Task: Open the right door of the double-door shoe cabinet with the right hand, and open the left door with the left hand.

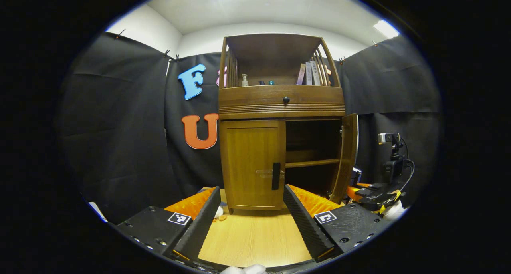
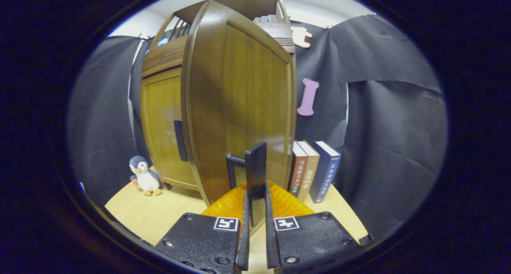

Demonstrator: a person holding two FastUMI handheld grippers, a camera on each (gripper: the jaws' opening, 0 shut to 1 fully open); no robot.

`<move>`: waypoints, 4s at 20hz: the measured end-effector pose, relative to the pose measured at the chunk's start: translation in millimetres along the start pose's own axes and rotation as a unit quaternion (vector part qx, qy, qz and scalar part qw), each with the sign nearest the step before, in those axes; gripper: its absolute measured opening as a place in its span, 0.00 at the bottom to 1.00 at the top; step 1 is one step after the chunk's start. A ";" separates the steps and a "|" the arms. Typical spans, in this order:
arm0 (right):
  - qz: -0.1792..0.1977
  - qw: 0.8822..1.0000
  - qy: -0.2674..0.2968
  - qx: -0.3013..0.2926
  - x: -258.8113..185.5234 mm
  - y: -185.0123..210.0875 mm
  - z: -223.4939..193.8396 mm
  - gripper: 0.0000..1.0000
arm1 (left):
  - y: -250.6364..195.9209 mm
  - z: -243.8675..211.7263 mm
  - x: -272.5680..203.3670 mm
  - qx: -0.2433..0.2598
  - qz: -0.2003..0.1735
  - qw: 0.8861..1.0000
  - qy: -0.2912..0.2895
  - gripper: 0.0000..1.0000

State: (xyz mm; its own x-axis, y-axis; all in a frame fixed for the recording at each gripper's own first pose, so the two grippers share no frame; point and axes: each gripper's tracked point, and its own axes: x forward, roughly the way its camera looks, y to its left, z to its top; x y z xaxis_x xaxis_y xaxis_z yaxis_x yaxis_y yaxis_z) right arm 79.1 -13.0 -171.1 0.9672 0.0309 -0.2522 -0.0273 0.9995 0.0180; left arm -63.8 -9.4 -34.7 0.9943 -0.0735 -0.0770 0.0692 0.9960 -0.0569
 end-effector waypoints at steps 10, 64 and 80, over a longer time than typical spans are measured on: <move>0.001 1.000 0.005 0.018 -8.0 -82.4 2.5 0.04 | -40.2 6.3 5.8 0.009 -0.030 0.999 -0.008 0.96; -0.058 0.996 -0.058 0.019 -122.1 25.2 81.8 1.00 | -19.4 -84.4 158.8 0.003 -0.064 0.998 0.028 0.96; -0.099 0.995 -0.018 -0.003 -117.0 23.9 71.1 0.99 | -81.8 -110.4 330.3 0.002 -0.099 0.995 0.001 0.96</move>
State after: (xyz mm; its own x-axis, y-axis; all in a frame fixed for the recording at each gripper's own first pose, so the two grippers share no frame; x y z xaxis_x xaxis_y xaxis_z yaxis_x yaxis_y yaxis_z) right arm -16.8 6.5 -72.4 0.9622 -0.1661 -0.2157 0.1627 0.9861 -0.0336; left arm 250.1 -120.7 -165.4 0.9611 -0.2681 -0.0668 0.2637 0.9622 -0.0681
